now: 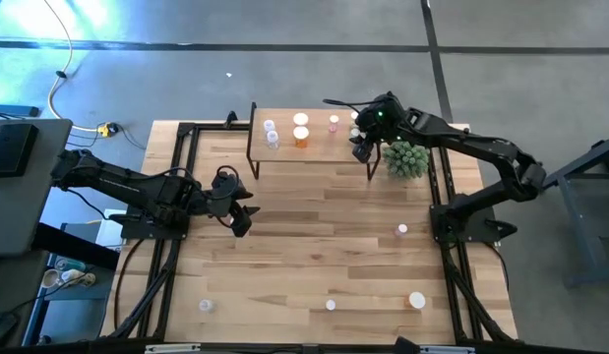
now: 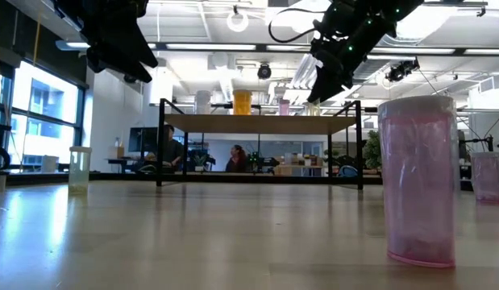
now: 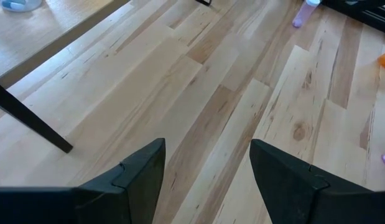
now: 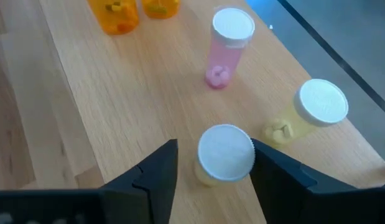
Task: Pick and place medicine bottles onto shelf by color
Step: Put the bottom yellow pill bottle aligned with the other yellow pill bottle on the shelf, then put the transparent pill bottle aligned with the other transparent pill bottles on the shelf
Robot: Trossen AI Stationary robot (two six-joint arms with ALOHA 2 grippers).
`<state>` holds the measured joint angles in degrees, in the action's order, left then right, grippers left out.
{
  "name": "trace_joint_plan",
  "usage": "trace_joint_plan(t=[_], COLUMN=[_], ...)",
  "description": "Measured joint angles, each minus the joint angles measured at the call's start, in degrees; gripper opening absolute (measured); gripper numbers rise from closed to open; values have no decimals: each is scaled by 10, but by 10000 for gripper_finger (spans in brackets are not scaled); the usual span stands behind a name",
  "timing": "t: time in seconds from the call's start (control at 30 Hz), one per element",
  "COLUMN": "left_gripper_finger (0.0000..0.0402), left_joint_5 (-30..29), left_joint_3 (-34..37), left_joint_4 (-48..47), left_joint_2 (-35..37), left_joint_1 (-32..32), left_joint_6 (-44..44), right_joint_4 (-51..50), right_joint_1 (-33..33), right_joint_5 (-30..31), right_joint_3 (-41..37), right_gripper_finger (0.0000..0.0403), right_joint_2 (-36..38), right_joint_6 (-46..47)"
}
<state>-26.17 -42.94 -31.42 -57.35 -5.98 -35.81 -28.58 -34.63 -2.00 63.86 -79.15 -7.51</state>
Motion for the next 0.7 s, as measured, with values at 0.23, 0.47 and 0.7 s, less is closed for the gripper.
trace_joint_plan(t=[0.23, 0.47, 0.7], left_gripper_finger=[225, 225, 225], left_joint_5=[0, 0, 4], left_joint_3=[0, 0, 0], left_joint_4=[0, 0, -1], left_joint_2=[0, 0, 0], left_joint_1=[0, 0, 0], left_joint_6=[0, 0, 0], right_joint_4=[0, -7, -8], right_joint_1=[0, 0, 0], right_joint_5=[0, 0, 0], right_joint_3=[0, 0, 0], right_gripper_finger=[186, 186, 186], right_joint_2=[14, 42, 88], right_joint_6=[4, 11, 28])
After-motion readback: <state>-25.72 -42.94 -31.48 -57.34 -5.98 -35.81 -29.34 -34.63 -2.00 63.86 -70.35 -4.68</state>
